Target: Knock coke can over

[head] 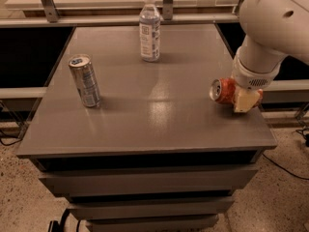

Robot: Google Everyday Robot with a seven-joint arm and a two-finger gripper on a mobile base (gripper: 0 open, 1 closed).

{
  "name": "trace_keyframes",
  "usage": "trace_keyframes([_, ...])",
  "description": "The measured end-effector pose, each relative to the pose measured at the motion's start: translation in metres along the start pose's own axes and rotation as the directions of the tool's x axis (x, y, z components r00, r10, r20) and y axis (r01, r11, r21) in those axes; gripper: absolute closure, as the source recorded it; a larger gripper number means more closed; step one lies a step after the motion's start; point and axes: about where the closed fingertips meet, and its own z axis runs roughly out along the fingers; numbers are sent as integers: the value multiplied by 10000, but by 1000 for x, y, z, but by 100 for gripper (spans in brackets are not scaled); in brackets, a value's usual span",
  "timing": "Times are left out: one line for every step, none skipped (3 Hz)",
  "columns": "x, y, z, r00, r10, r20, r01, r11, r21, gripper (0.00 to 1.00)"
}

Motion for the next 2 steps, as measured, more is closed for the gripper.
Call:
trace_keyframes([-3, 7, -6, 9992, -319, 227, 323, 9993, -166, 13])
trace_keyframes([-11, 15, -18, 9966, -632, 524, 649, 9974, -310, 0])
